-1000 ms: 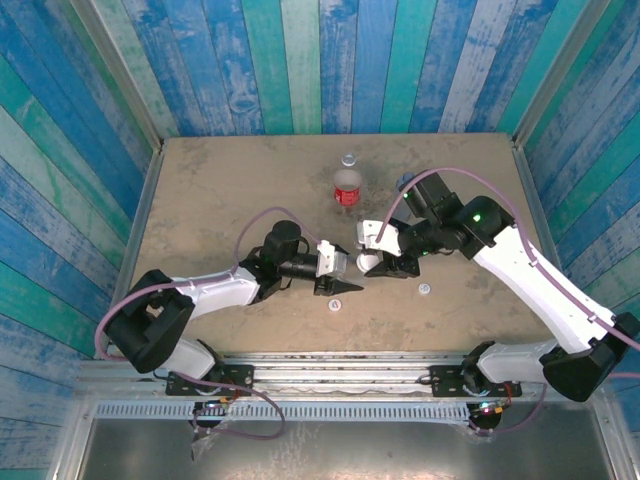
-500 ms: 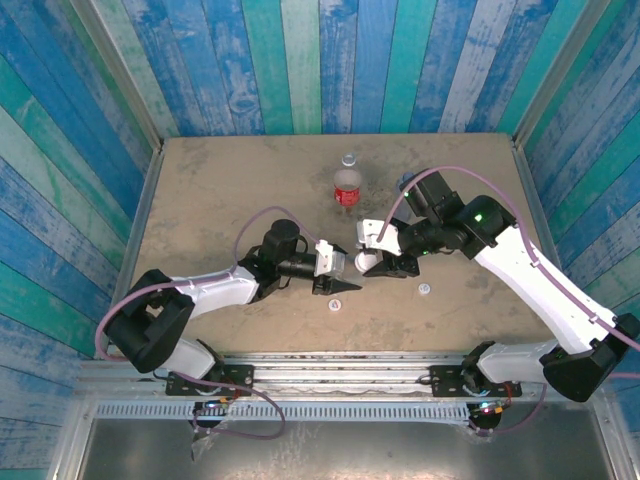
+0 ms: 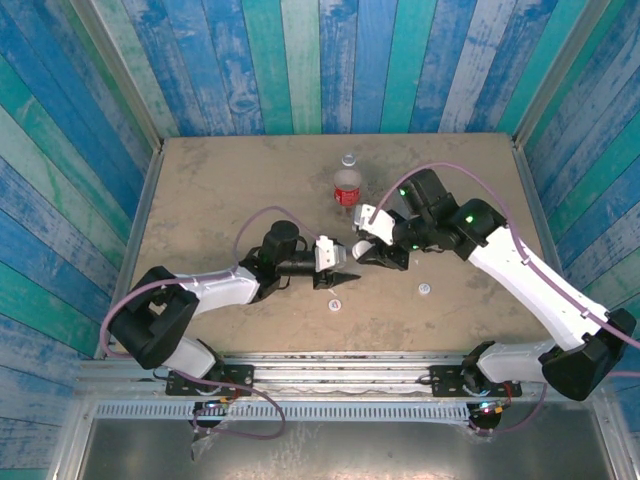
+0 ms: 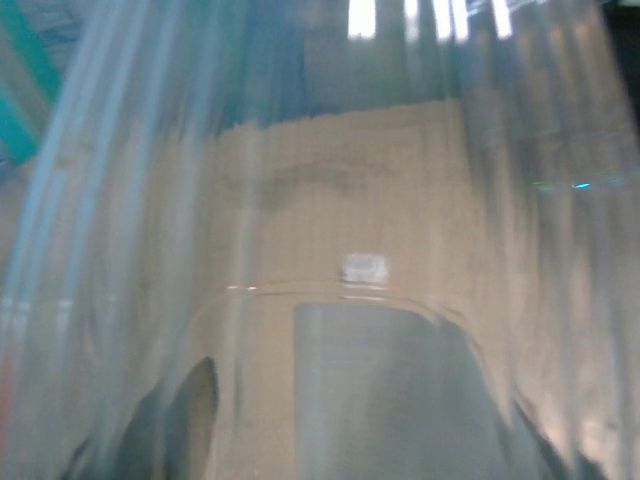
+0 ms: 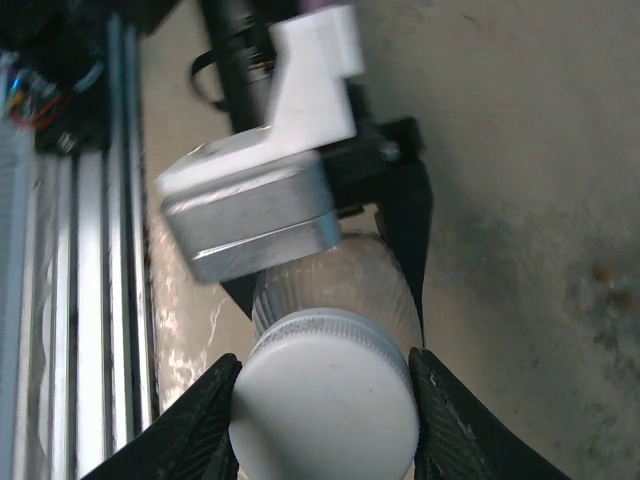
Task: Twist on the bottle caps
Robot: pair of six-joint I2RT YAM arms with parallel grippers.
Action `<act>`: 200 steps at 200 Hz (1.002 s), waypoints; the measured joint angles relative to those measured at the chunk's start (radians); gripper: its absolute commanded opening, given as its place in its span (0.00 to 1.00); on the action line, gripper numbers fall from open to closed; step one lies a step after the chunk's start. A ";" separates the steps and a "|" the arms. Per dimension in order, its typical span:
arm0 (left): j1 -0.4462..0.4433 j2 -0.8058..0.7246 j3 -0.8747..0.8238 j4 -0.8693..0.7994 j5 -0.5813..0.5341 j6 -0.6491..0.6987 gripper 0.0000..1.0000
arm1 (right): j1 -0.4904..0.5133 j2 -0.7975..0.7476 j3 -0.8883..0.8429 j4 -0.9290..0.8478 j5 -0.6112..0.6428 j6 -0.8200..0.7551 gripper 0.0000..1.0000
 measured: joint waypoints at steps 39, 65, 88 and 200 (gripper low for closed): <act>-0.010 0.008 -0.021 0.075 -0.283 0.002 0.47 | -0.001 0.024 -0.047 0.166 0.135 0.491 0.11; -0.014 0.010 -0.037 0.095 -0.380 0.014 0.47 | 0.011 0.045 -0.047 0.186 0.191 0.703 0.28; -0.014 0.009 -0.042 0.106 -0.380 0.021 0.48 | 0.017 0.040 -0.047 0.184 0.207 0.731 0.51; 0.060 0.007 -0.008 0.018 0.282 -0.016 0.48 | 0.013 -0.190 -0.050 0.142 -0.118 -0.045 0.60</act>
